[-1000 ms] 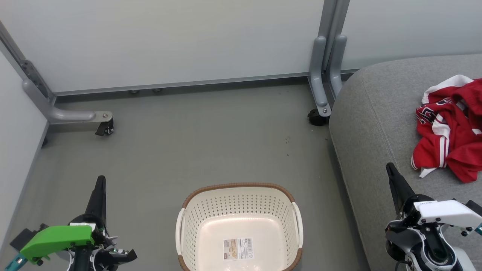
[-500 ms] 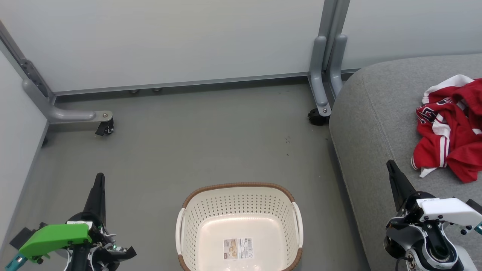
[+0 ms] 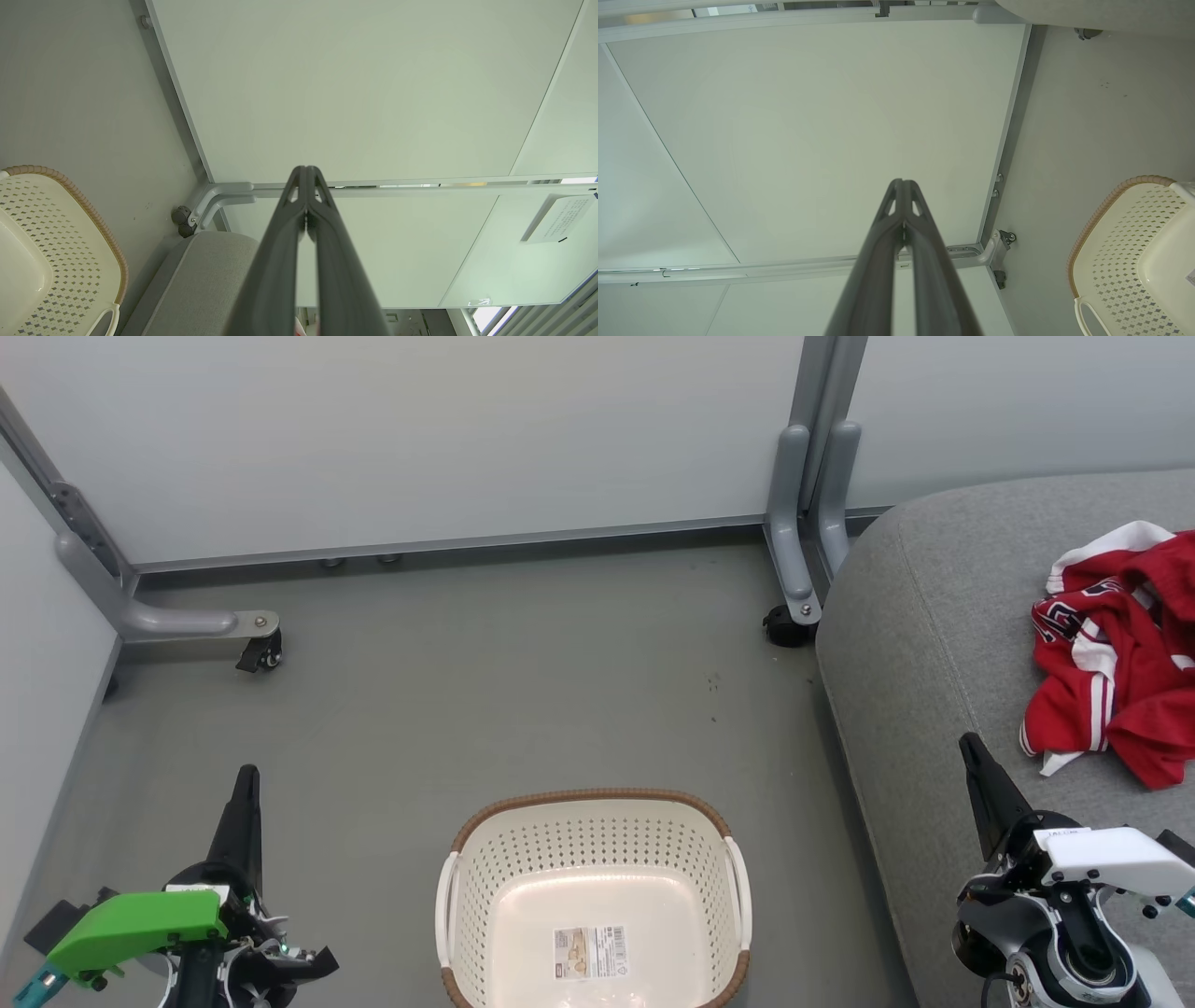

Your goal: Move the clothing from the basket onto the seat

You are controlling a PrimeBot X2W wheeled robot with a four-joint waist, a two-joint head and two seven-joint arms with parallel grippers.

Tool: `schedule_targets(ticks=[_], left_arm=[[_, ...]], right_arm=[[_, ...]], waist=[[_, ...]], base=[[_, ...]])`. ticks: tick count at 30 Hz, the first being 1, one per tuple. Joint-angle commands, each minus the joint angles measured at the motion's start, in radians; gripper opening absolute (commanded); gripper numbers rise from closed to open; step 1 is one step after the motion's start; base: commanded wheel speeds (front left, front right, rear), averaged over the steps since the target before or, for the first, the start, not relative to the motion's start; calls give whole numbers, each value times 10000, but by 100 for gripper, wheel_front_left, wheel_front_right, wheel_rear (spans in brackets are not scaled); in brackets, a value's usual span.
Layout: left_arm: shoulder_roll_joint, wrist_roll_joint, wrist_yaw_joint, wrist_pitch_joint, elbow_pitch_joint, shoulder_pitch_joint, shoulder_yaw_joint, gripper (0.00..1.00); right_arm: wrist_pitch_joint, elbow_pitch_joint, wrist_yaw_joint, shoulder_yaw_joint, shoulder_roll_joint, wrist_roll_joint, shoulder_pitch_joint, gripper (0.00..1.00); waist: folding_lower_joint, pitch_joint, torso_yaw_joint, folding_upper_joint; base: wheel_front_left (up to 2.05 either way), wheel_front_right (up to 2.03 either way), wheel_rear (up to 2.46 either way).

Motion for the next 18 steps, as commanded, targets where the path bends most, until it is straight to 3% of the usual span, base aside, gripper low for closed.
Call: schedule_targets(ticks=[1,18], left_arm=[[9,-34,-44,44,-18,-124,20,0],[9,-35,-44,43,-19,-124,19,0]], right_arm=[[46,23,7,-28,17,-59,-68,0],[85,27,7,-89,62,-95,-73,0]], waist=[[0,-1,0,0],[0,-1,0,0]], base=[[0,0,0],[0,0,0]])
